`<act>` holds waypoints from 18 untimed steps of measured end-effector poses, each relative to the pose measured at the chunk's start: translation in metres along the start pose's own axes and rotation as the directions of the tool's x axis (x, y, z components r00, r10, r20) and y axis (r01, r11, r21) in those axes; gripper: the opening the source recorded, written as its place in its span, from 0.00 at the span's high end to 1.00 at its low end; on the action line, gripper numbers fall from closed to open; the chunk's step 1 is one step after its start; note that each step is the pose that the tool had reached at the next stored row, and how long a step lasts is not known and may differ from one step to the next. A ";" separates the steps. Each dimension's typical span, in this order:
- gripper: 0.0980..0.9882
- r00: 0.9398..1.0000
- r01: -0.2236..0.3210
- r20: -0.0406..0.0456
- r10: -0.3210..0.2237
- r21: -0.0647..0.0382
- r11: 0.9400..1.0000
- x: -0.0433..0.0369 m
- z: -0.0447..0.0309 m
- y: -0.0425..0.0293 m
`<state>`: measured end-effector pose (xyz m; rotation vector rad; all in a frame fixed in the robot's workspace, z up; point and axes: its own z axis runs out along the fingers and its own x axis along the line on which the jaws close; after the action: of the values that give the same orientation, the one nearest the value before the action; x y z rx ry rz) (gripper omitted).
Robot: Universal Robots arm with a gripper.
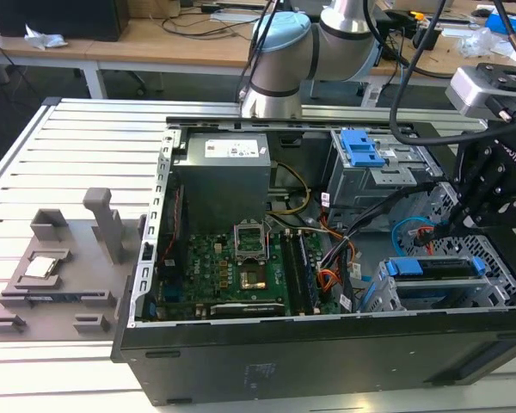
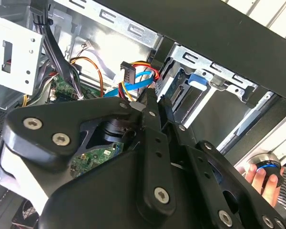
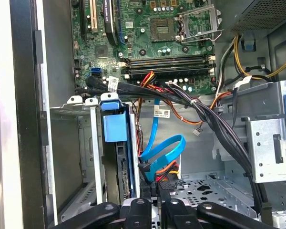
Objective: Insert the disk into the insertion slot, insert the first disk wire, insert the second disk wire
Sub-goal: 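Insert the first disk wire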
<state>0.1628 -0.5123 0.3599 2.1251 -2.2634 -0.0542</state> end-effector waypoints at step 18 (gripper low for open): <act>0.91 1.000 0.000 0.000 0.000 0.000 1.000 0.0147 0.0014 -0.0044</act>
<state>0.1662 -0.5272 0.3583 2.1249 -2.2631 -0.0537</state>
